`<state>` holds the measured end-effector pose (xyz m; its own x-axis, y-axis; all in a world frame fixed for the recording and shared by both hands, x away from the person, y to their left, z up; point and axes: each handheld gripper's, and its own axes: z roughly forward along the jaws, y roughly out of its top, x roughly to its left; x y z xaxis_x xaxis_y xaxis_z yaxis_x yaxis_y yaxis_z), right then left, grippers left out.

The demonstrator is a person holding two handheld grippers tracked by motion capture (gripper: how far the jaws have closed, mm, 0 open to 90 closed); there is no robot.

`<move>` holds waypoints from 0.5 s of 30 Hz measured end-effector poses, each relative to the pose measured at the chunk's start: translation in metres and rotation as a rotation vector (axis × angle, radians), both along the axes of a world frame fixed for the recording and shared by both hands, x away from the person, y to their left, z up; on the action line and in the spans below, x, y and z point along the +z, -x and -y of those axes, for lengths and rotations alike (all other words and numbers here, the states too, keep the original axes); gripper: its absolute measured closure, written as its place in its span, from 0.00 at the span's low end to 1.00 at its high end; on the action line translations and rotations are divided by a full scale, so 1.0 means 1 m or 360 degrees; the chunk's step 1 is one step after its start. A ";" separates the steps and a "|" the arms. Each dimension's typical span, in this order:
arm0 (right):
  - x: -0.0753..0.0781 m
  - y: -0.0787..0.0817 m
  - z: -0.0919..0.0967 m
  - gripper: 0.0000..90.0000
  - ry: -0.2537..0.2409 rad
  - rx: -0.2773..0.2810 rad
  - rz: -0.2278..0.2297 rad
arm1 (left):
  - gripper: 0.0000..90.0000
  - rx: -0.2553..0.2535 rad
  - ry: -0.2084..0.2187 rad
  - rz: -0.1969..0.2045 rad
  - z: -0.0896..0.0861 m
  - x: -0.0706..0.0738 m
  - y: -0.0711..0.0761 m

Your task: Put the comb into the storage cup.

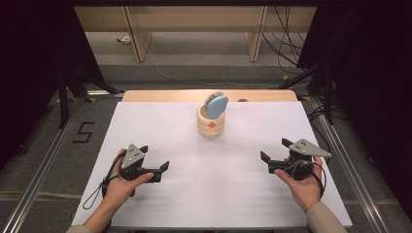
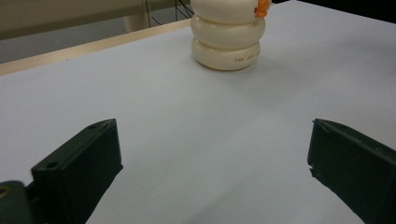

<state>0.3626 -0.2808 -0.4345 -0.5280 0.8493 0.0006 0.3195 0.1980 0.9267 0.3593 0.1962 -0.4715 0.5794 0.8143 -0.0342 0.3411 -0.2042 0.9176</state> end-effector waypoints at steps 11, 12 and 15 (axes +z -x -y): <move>-0.008 0.006 0.004 0.10 -0.0006 -0.0005 -0.0044 | 0.03 -0.0004 -0.0003 -0.0003 0.000 -0.001 0.000; -0.009 0.007 0.004 0.10 -0.0001 -0.0001 -0.0044 | 0.03 -0.0005 -0.0005 -0.0003 0.000 -0.001 0.000; -0.010 0.008 0.006 0.11 0.0000 -0.0002 -0.0049 | 0.03 -0.0005 -0.0004 -0.0004 0.001 -0.001 0.001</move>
